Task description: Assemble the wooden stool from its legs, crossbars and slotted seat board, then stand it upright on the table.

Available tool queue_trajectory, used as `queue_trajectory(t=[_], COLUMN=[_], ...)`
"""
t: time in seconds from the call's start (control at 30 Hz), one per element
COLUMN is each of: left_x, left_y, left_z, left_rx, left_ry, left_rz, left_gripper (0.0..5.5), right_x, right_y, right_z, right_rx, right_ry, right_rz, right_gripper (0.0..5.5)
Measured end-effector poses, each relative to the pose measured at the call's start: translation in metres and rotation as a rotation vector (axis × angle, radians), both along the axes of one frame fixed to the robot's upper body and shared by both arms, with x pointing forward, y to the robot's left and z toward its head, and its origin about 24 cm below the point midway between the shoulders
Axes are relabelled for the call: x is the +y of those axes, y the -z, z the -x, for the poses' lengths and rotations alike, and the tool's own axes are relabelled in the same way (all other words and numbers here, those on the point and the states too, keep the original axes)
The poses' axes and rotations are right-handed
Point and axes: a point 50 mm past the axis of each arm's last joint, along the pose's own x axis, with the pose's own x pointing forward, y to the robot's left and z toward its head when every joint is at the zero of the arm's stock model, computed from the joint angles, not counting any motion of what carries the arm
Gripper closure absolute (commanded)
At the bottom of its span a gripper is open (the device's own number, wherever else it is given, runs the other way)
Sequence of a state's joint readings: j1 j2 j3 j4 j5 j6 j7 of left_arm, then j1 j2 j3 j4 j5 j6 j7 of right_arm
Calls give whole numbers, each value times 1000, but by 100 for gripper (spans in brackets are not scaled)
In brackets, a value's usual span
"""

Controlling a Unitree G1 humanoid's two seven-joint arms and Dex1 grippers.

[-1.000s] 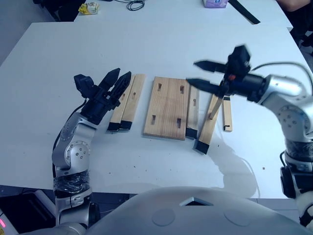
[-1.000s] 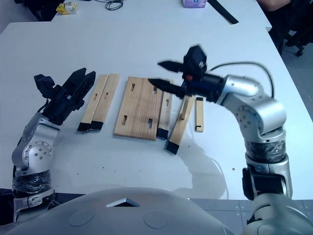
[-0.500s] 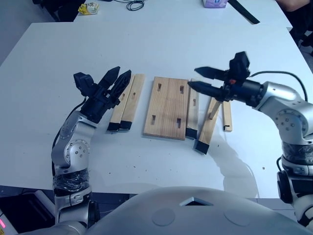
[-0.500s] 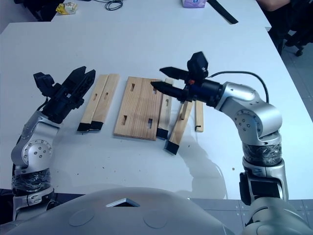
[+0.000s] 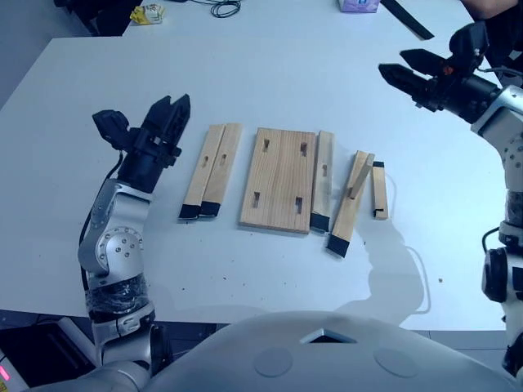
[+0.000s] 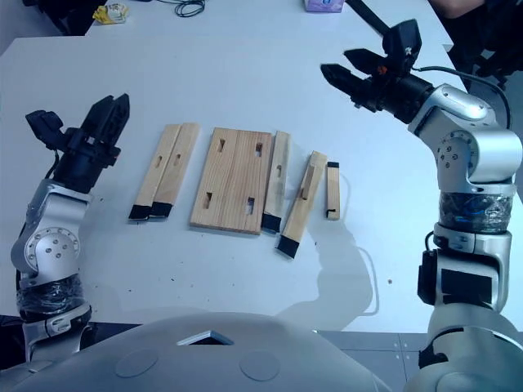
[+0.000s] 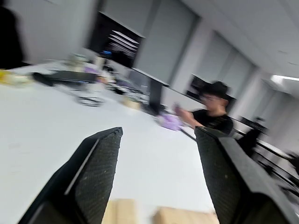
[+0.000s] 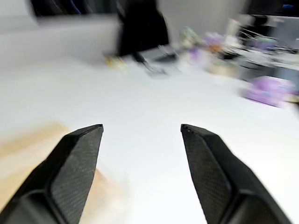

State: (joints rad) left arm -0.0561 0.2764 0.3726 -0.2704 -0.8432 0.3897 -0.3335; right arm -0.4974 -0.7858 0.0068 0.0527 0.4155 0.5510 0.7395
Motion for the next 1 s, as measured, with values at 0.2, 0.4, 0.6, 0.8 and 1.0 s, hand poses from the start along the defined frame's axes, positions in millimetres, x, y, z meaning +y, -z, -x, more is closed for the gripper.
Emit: queue_trajectory(t=[0.2,0.4,0.6,0.8,1.0], left_x=[6,6,5,6,4], left_y=[-3,6,12,21,22], left_z=[5,16,26,35,33], left_rx=[11,50,74,113,126], left_ry=[-52,-65,-69,-76,-52], left_rz=[-5,-7,-12,-15,-24], left_gripper=[264,264,264,264,264], right_x=[-11,-19,-16,-3,35], right_y=[38,29,38,36,55], right_z=[36,48,79,95,115], right_rx=[176,216,345,351,334], right_ry=[-318,-496,-734,-851,-831], right_rz=[270,332,337,300,176], right_gripper=[244,244,244,244,244])
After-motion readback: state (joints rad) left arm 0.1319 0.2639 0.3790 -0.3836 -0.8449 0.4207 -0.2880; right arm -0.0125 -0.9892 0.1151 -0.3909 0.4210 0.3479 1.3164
